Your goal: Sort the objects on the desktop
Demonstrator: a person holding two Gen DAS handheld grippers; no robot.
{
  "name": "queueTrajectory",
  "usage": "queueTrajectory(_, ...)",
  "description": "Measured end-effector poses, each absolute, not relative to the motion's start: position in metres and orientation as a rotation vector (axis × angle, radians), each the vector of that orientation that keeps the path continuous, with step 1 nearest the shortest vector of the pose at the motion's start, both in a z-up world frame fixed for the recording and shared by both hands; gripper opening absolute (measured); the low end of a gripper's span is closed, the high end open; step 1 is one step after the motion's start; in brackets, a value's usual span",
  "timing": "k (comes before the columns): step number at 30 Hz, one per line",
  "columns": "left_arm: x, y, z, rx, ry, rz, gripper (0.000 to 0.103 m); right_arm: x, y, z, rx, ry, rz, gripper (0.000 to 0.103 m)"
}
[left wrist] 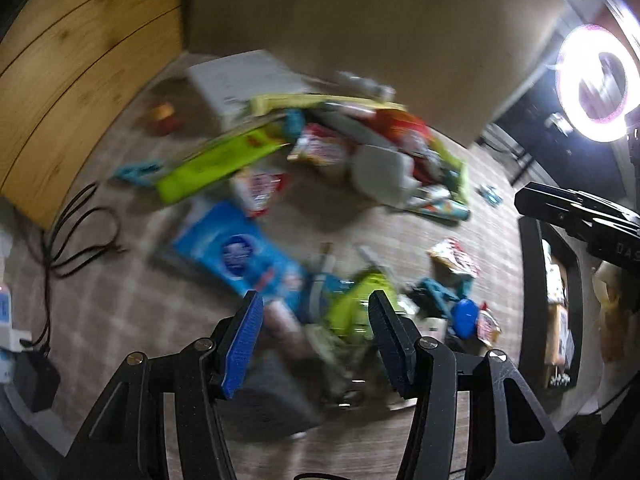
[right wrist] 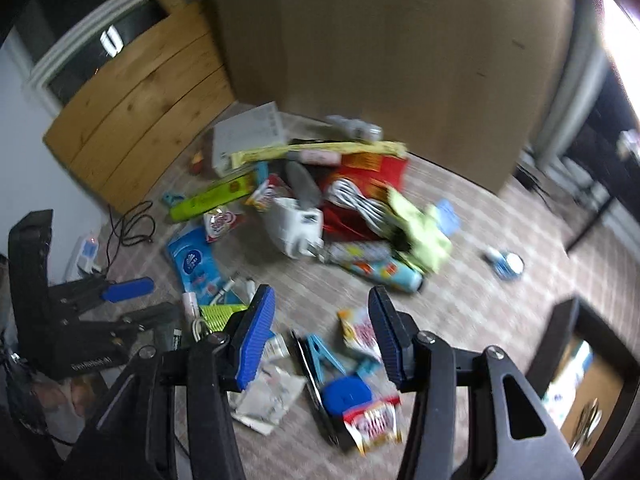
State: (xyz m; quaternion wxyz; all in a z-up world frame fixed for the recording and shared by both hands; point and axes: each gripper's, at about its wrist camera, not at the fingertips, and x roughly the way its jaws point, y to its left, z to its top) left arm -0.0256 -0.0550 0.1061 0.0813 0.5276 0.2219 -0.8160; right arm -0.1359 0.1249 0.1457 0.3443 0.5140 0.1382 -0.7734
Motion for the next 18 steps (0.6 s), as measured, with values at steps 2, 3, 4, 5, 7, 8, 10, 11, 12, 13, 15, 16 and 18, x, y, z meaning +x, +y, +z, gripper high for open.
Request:
queueTrajectory(2, -0.021, -0.066, 0.102, 1.568, 0.696, -2.42, 0.052, -0.14, 0.103, 0.139, 1.331, 0.424, -1.969, 0.048)
queueTrajectory(3, -0.019, -0.069, 0.1, 1.566, 0.71, -2.419, 0.052, -0.143, 0.091, 0.135, 1.329, 0.459, -1.952, 0.048)
queueTrajectory(4, -0.019, -0.069, 0.099, 1.568, 0.715, -2.421, 0.052, -0.145, 0.084, 0.132, 1.328, 0.476, -1.943, 0.048)
queueTrajectory(5, -0.019, -0.068, 0.099, 1.57, 0.717, -2.425, 0.052, -0.148, 0.076, 0.128, 1.331, 0.495, -1.928, 0.048)
queueTrajectory(7, -0.023, -0.065, 0.096, 1.589, 0.706, -2.442, 0.053, -0.155, 0.06, 0.122, 1.333, 0.531, -1.894, 0.048)
queueTrajectory(8, -0.027, -0.063, 0.093, 1.61, 0.689, -2.449, 0.052, -0.157, 0.053, 0.118, 1.334, 0.546, -1.876, 0.048)
queueTrajectory(10, -0.036, -0.055, 0.087, 1.654, 0.639, -2.464, 0.052, -0.163, 0.039, 0.111, 1.343, 0.584, -1.839, 0.048)
queueTrajectory(11, -0.041, -0.05, 0.083, 1.685, 0.601, -2.479, 0.052, -0.165, 0.034, 0.108, 1.345, 0.605, -1.827, 0.048)
queueTrajectory(12, -0.044, -0.045, 0.08, 1.712, 0.57, -2.491, 0.052, -0.167, 0.029, 0.105, 1.346, 0.624, -1.815, 0.048)
queueTrajectory(13, -0.047, -0.04, 0.077, 1.742, 0.538, -2.504, 0.053, -0.169, 0.024, 0.103, 1.35, 0.638, -1.8, 0.048)
queueTrajectory(15, -0.05, -0.033, 0.068, 1.797, 0.482, -2.518, 0.052, -0.175, 0.019, 0.099, 1.364, 0.639, -1.775, 0.048)
queueTrajectory(16, -0.051, -0.032, 0.066, 1.808, 0.477, -2.521, 0.052, -0.178, 0.016, 0.098, 1.374, 0.63, -1.763, 0.048)
queueTrajectory(18, -0.052, -0.033, 0.062, 1.82, 0.482, -2.52, 0.052, -0.183, 0.013, 0.095, 1.388, 0.622, -1.746, 0.048)
